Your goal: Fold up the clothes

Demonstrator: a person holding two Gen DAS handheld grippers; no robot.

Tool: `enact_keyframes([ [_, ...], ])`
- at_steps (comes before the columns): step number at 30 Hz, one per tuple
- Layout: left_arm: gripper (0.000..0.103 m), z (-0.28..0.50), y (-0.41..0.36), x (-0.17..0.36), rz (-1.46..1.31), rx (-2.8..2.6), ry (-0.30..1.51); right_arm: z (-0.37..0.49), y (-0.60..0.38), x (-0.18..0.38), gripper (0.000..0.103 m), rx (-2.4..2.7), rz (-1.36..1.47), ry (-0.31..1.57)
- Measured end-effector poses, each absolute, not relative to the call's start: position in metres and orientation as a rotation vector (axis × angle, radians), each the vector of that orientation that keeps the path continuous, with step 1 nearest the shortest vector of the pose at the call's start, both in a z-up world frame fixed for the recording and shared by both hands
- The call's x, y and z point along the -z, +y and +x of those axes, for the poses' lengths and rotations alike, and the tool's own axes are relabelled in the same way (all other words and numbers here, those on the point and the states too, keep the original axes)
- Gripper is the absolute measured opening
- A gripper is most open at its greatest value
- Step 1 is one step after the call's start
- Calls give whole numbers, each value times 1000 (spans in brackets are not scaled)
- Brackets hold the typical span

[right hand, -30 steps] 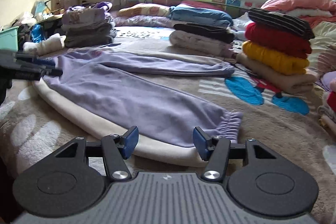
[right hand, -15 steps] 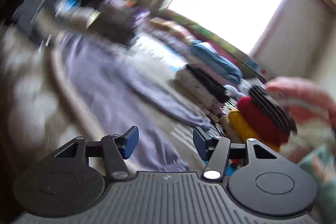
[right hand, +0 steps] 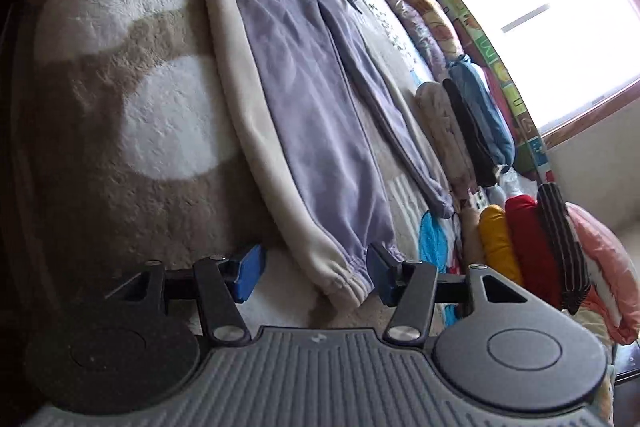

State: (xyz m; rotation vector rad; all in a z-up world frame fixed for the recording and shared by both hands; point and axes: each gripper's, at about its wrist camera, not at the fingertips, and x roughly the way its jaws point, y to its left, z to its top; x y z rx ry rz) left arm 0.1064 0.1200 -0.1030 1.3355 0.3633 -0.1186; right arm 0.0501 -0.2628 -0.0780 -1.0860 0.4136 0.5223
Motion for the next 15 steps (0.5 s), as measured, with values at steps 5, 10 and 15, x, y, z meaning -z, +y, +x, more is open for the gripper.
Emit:
enact_keyframes([
  [5, 57, 118, 124, 105, 1362, 142, 339, 49, -262, 83, 48, -524, -1120, 363],
  [10, 50, 123, 124, 109, 1397, 196, 326, 52, -258, 88, 36, -542, -1128, 348],
  [15, 12, 131, 123, 103, 1371, 207, 374, 64, -261, 77, 10, -564, -1034, 405],
])
